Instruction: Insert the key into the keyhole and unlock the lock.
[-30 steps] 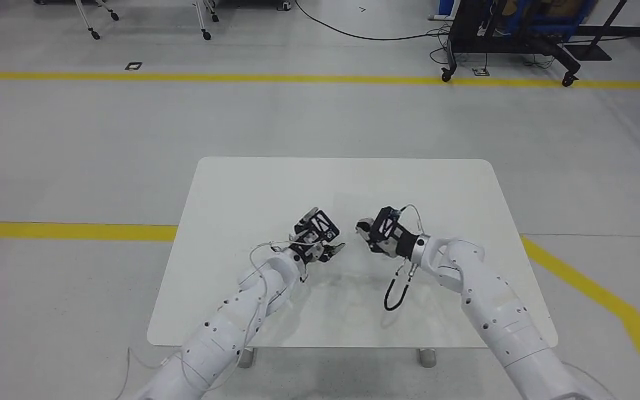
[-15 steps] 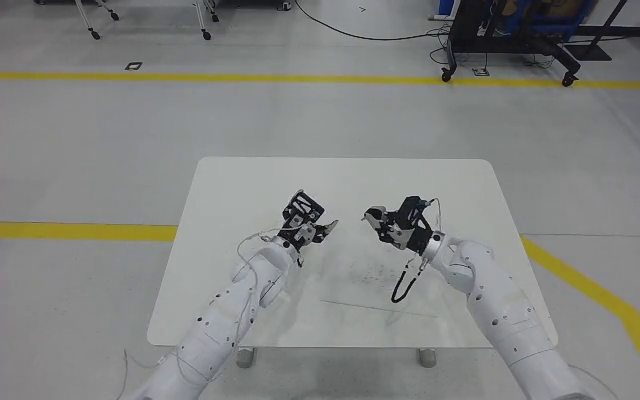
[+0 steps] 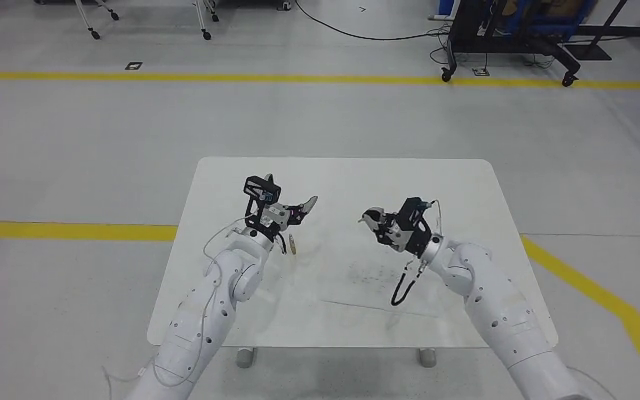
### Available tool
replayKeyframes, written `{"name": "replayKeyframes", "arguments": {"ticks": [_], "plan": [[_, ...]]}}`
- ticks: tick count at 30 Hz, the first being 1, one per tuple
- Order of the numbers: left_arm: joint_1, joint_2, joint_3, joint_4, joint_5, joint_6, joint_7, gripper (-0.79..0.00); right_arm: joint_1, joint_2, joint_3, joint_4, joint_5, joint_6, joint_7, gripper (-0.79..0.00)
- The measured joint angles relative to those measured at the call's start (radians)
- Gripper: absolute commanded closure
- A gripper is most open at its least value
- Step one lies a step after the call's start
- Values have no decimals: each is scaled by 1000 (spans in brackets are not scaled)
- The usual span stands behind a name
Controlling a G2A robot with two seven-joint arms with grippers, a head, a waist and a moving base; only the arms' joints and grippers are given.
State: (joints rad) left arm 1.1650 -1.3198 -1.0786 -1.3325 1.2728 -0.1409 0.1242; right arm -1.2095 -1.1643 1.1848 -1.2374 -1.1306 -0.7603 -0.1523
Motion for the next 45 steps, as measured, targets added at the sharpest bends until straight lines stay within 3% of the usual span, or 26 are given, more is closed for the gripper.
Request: {"name": "replayKeyframes", "arguments": {"ticks": [5, 12, 14, 18, 20, 22, 24, 30, 36, 42, 45], "plan": [[0, 0, 0, 0, 0, 0, 0, -785, 25, -18, -21, 71, 294, -87, 59, 0], [0, 0, 0, 0, 0, 0, 0, -785, 73, -31, -55, 158, 731, -154, 255, 0], [-2, 2, 2, -1, 9, 9, -3, -785, 73, -31, -55, 157, 744, -154, 251, 0], [23, 0, 45, -29, 239, 197, -5, -785, 72, -31, -55, 157, 713, -154, 245, 0], [28, -6, 27, -34, 322, 221, -2, -785, 72, -31, -55, 157, 714, -154, 245, 0], [26, -8, -2, -24, 317, 149, -6, -785, 72, -31, -55, 157, 714, -154, 245, 0], [24, -10, -30, -10, 207, 18, -4, -785, 72, -31, -55, 157, 714, -154, 245, 0], [3, -13, -95, 78, -451, -309, -84, -785, 63, -34, -61, 142, 734, -139, 239, 0], [-43, -19, -107, 187, -902, -511, -256, -785, 86, -59, -112, 171, 909, -111, 261, 0], [-92, -26, -70, 275, -1232, -658, -489, -785, 135, -91, -165, 246, 1106, -95, 302, 0], [-114, -27, -55, 304, -1304, -708, -570, -785, 156, -100, -178, 279, 1164, -105, 333, 0]]}}
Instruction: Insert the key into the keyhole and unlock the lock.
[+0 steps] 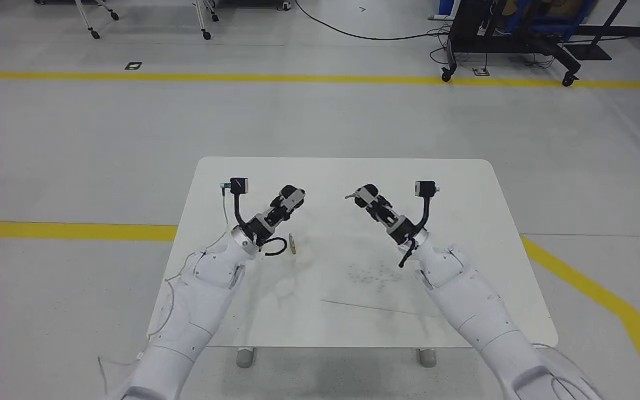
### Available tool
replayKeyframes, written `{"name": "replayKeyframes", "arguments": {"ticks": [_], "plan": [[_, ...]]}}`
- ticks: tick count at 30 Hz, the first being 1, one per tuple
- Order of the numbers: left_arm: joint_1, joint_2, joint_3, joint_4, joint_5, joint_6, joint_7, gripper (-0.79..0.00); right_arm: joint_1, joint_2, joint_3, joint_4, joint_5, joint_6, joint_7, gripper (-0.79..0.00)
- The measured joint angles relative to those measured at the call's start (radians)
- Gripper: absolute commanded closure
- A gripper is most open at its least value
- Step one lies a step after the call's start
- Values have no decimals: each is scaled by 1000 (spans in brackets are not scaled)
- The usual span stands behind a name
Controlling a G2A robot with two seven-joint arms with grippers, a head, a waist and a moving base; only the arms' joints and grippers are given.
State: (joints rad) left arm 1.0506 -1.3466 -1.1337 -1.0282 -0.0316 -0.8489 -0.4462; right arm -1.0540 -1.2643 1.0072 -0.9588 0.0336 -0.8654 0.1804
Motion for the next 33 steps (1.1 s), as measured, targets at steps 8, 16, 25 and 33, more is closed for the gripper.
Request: {"name": "replayKeyframes", "arguments": {"ticks": [8, 16, 25, 33], "plan": [[-37, -2, 54, 40, -61, -80, -143, -329, 25, -17, -25, 35, 45, -44, 56, 0], [-60, -8, 96, 66, -42, -93, -163, -154, 41, -37, -60, 54, 67, -54, 105, 0], [-78, -11, 110, 90, -18, -80, -137, -185, 58, -52, -67, 88, 59, -75, 97, 0], [-82, -6, 105, 98, 4, -80, -118, -283, 52, -49, -34, 91, 55, -106, 81, 0]]}}
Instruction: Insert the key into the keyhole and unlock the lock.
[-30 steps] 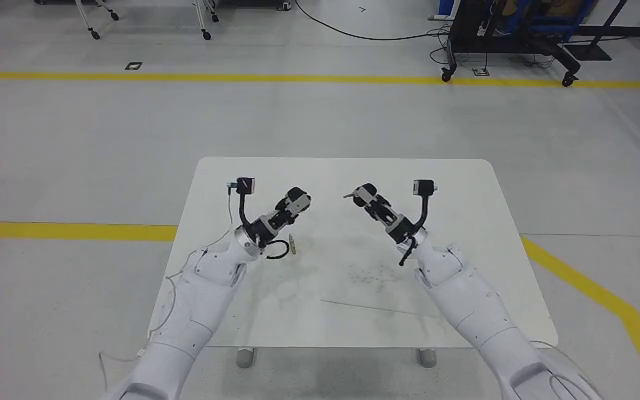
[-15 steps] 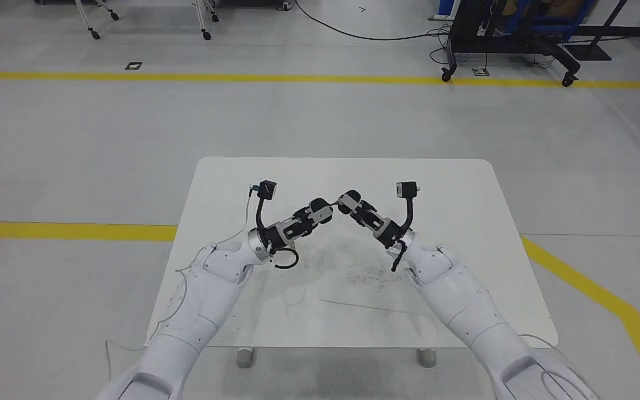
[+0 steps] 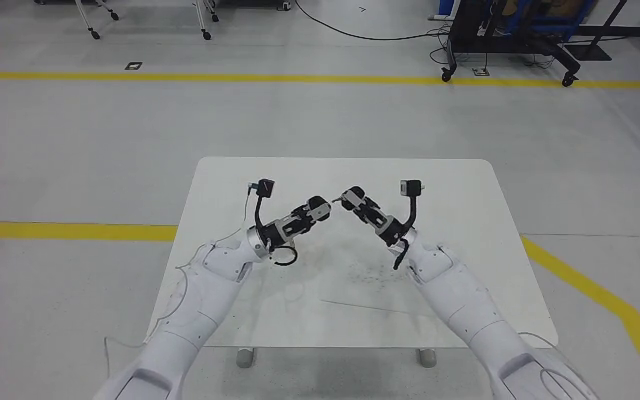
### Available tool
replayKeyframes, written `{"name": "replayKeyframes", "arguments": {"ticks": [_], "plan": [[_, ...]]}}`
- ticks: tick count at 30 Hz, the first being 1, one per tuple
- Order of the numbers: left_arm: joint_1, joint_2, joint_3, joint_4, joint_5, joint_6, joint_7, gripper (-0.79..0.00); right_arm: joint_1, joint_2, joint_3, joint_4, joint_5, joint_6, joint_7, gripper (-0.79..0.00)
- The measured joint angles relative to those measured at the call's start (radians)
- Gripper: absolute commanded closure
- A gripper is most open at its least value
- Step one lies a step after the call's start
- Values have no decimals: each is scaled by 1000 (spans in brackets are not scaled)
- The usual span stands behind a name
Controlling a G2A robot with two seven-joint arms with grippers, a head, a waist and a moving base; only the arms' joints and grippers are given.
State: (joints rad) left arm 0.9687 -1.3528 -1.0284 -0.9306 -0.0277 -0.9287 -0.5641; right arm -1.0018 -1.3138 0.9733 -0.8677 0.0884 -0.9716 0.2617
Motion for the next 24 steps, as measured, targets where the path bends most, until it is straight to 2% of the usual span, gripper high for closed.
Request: {"name": "replayKeyframes", "arguments": {"ticks": [4, 11, 24], "plan": [[1, 1, 0, -2, 6, -1, 9, -283, -16, 4, 9, -25, 35, -17, 36, 0], [2, 2, 11, -6, 4, 0, 4, -280, -22, -1, -15, -50, 85, 16, 123, 0], [-3, 3, 22, -3, 28, 20, 21, 0, -11, -7, -11, -33, 91, 27, 160, 0]]}}
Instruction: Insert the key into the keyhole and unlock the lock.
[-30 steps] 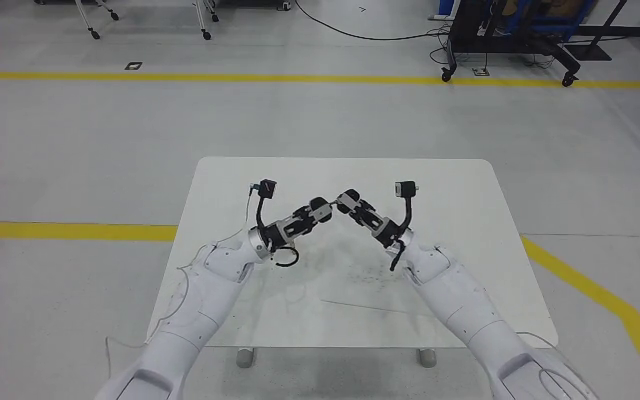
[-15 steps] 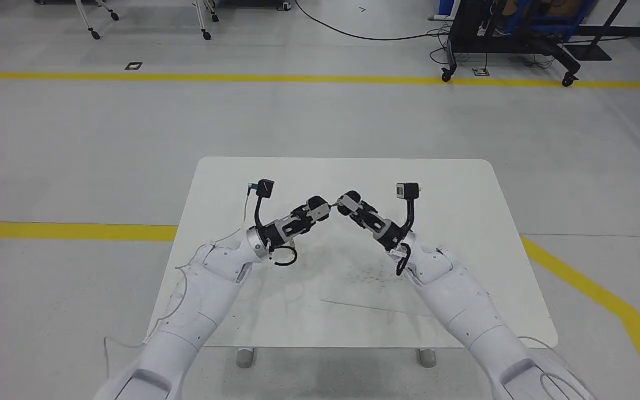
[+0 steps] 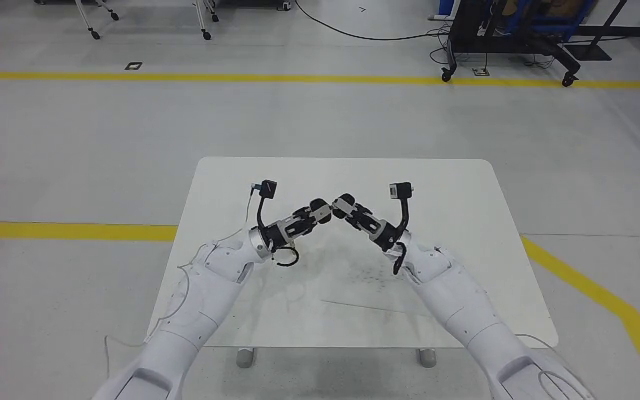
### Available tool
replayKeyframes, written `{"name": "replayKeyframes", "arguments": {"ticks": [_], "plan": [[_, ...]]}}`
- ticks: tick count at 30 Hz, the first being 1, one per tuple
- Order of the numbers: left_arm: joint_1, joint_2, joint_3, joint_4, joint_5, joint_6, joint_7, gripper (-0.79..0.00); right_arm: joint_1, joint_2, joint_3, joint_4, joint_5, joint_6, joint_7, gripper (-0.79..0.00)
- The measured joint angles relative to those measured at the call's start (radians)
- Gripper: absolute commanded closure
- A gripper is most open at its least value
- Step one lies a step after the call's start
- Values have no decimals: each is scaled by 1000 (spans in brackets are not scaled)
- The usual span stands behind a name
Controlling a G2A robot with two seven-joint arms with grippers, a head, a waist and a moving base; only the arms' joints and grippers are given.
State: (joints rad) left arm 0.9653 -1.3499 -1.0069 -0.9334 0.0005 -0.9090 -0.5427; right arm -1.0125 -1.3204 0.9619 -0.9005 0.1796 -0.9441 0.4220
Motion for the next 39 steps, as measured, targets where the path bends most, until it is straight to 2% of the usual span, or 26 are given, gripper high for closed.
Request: {"name": "replayKeyframes", "arguments": {"ticks": [9, 10, 11, 12, 20, 31, 35, 37, 39], "plan": [[1, 2, -1, -3, 18, 15, 25, 0, 1, -2, 5, 4, -22, 11, 5, 0], [2, 2, -1, -3, 20, 16, 28, 0, 1, -2, 7, 5, -23, 12, 5, -62], [2, 2, -2, -3, 22, 18, 31, 0, 1, -2, 8, 5, -23, 12, 5, -616], [2, 2, -3, -3, 27, 23, 38, 0, 0, -2, 10, 3, -23, 12, 5, -785], [1, 7, -20, -9, 83, 38, 90, 0, -5, 0, 15, -7, -23, 20, 11, -785], [1, 7, -19, -9, 81, 38, 89, 0, -5, 0, 15, -7, -23, 19, 11, -785], [14, 10, -21, -40, 115, 72, 99, 0, -4, 0, 14, -7, -25, 21, 13, -785], [12, 15, -23, -51, 162, 100, 82, 0, 7, 9, 11, -13, -75, 64, 62, -785], [7, 20, -21, -64, 212, 133, 52, 0, 22, 28, 22, -18, -169, 108, 160, -785]]}}
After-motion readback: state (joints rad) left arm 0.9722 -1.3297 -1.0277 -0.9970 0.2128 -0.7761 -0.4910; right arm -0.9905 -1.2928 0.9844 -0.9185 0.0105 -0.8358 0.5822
